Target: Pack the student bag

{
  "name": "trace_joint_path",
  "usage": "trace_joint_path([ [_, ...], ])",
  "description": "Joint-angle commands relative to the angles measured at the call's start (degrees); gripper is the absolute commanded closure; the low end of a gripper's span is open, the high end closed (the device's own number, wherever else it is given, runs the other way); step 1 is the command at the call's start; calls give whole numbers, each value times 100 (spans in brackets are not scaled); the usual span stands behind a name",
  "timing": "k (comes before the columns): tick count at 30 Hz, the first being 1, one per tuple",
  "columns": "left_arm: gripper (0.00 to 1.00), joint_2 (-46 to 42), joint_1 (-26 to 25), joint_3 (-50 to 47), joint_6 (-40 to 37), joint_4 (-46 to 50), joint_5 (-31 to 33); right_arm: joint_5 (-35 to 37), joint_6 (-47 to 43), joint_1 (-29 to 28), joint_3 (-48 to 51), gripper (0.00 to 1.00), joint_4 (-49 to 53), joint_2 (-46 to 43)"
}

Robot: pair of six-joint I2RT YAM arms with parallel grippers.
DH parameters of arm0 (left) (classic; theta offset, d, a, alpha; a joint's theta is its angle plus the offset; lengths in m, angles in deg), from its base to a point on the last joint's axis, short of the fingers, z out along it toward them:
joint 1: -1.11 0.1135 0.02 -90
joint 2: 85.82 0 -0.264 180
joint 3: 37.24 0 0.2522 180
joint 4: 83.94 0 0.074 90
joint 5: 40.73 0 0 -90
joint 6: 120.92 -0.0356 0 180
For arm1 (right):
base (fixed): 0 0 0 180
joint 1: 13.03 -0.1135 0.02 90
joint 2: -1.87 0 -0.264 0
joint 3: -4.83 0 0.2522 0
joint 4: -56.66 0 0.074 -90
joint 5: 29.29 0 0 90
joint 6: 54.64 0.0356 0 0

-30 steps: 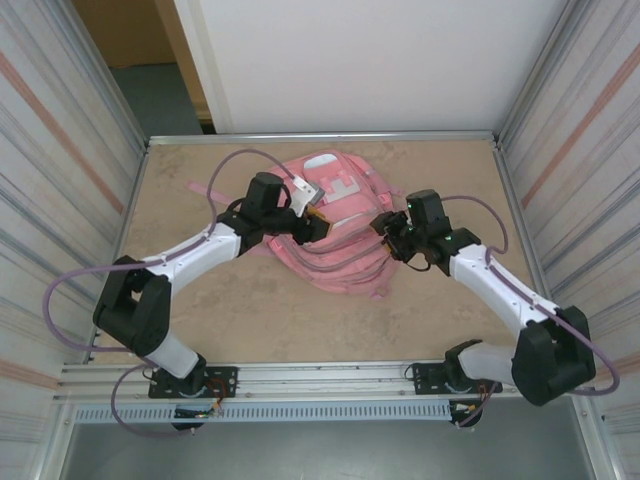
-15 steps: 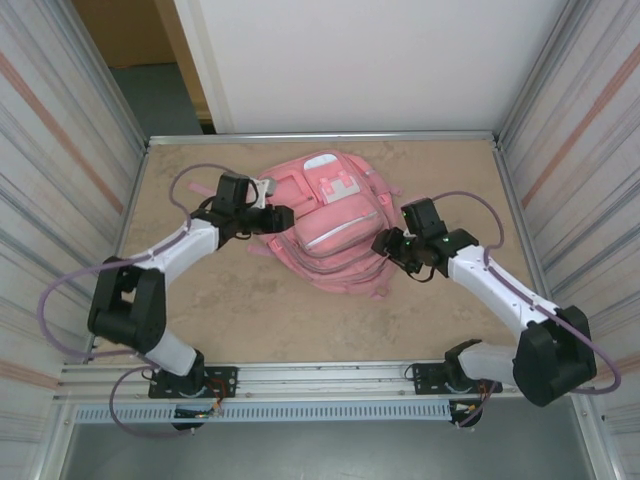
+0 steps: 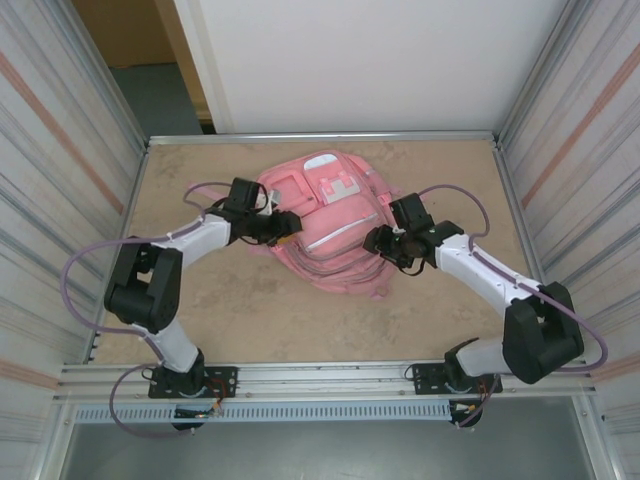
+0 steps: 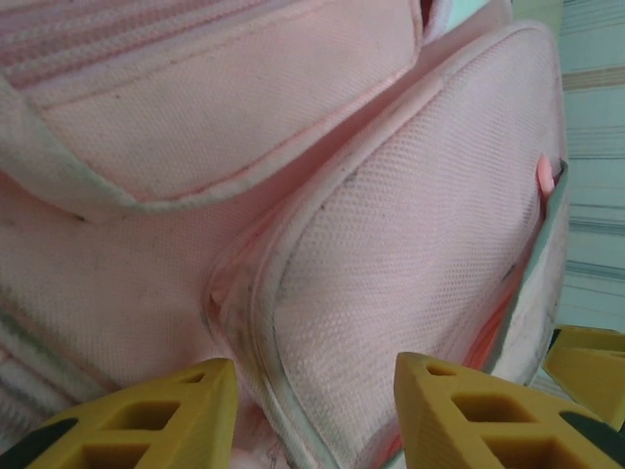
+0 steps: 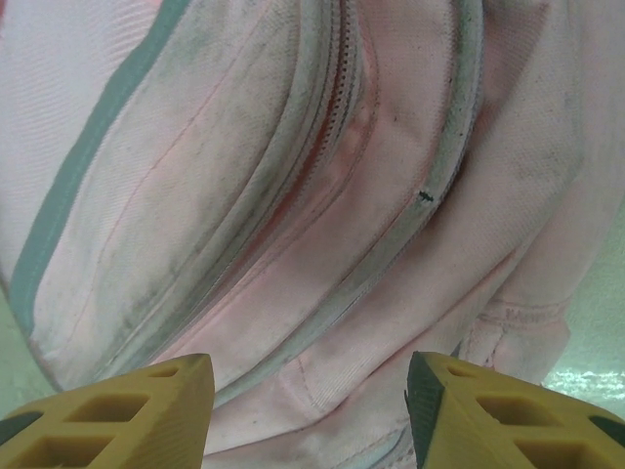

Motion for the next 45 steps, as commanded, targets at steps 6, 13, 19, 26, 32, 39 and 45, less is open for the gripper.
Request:
trace_joint_path([
  [6, 62, 814, -144, -23, 1208, -906, -321, -914, -41, 552, -210, 48, -900, 749],
  [13, 95, 195, 68, -644, 1299, -1135, -227, -1156, -296, 728, -491, 56, -1137, 1469],
  [19, 100, -545, 6, -1506, 1469, -1331, -410, -1377, -455, 603, -1216, 60, -1323, 2381],
  [26, 100, -1121, -320, -2292, 2149, -1829, -120, -1438, -712, 424, -1998, 57, -1413, 3042],
  [32, 100, -1813, -393, -2250, 2541, -1489, 410, -1200, -452, 357, -1672, 51, -1029, 2295],
  [39, 100, -2661, -489, -2372, 3203, -1288, 1118, 661, -30, -328, -1060, 47, 500, 801],
  [45, 100, -2723, -465, -2436, 3839, -1519, 641, 1264, 861, -1718, -792, 50, 477, 194],
])
